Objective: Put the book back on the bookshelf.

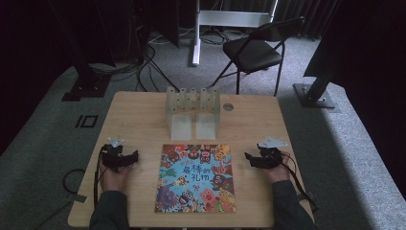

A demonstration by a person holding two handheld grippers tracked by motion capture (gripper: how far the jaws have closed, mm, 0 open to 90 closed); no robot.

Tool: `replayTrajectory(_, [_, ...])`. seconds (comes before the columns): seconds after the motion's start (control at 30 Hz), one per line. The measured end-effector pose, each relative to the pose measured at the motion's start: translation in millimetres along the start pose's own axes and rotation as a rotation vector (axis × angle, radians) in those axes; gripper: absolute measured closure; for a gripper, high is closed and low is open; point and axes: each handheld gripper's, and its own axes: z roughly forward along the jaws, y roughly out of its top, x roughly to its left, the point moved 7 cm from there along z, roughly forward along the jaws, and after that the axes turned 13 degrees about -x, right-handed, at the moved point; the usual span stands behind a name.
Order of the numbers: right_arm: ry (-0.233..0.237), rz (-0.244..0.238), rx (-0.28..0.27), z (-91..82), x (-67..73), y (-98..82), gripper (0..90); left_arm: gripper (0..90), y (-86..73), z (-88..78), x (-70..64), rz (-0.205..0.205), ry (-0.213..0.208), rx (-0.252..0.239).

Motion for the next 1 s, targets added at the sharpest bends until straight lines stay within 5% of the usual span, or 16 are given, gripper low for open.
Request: replayTrajectory(1.0, [0.125, -0.108, -0.02, 27.5, 41.7, 36.6, 29.4, 14.8, 0.2, -0.4, -0.8, 0.006, -0.004, -0.003])
